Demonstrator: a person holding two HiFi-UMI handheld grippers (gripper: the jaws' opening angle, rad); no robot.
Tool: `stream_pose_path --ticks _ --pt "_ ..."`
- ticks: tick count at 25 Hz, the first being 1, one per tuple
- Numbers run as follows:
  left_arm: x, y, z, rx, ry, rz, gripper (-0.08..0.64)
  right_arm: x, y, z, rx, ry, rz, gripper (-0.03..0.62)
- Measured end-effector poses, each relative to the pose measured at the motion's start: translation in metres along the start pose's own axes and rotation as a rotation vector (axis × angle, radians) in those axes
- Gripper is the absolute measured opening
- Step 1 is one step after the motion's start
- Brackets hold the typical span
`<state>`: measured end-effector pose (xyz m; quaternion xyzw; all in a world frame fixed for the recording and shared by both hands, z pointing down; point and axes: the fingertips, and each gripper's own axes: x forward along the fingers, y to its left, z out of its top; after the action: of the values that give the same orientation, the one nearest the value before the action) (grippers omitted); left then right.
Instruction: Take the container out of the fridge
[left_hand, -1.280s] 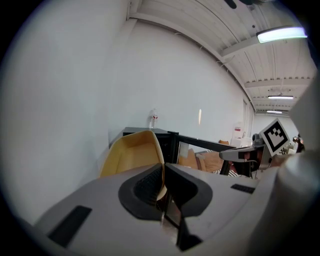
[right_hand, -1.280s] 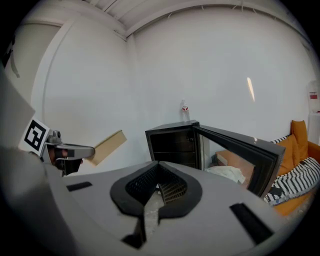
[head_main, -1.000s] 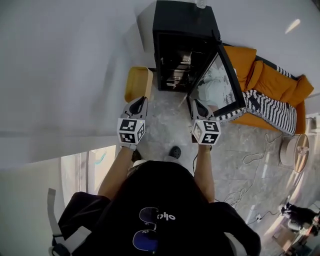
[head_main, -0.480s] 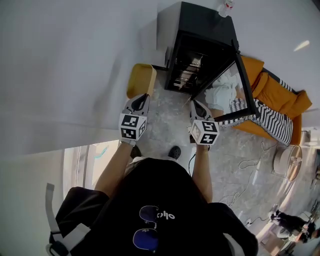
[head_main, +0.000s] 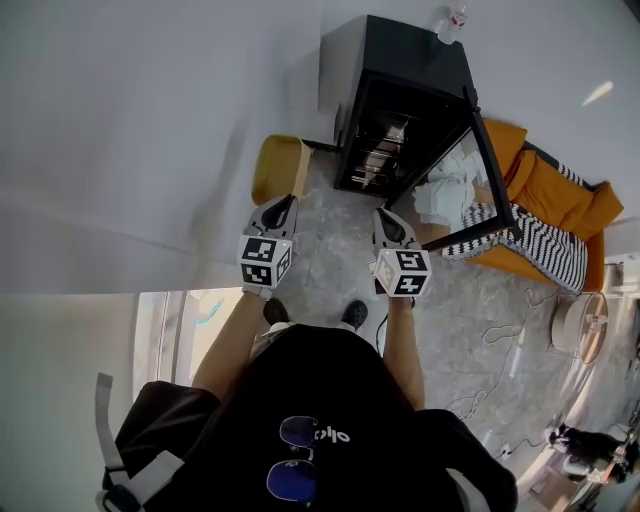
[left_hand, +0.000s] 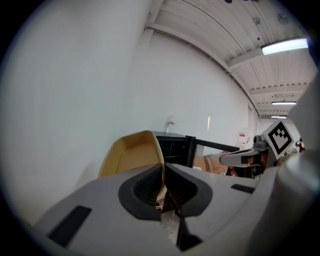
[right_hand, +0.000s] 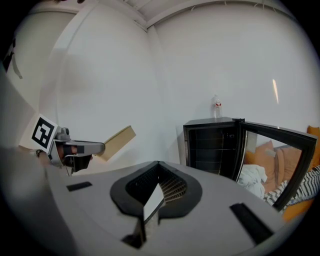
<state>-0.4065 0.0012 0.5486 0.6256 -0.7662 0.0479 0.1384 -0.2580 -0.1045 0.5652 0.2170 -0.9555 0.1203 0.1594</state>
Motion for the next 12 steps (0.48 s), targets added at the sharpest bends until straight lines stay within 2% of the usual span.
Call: stream_pose_path --ticks 6,12 --pt "0.007 -0.001 -0.011 0.003 -0.004 -0.015 0.023 0.002 -0.003 -0.013 -0.002 -0.003 -0.010 0.007" --pt "-0.030 -0.028 0.006 0.024 -0.002 -0.027 0.023 -0.042 0.008 -0.005 0.015 -0.020 -0.028 0.006"
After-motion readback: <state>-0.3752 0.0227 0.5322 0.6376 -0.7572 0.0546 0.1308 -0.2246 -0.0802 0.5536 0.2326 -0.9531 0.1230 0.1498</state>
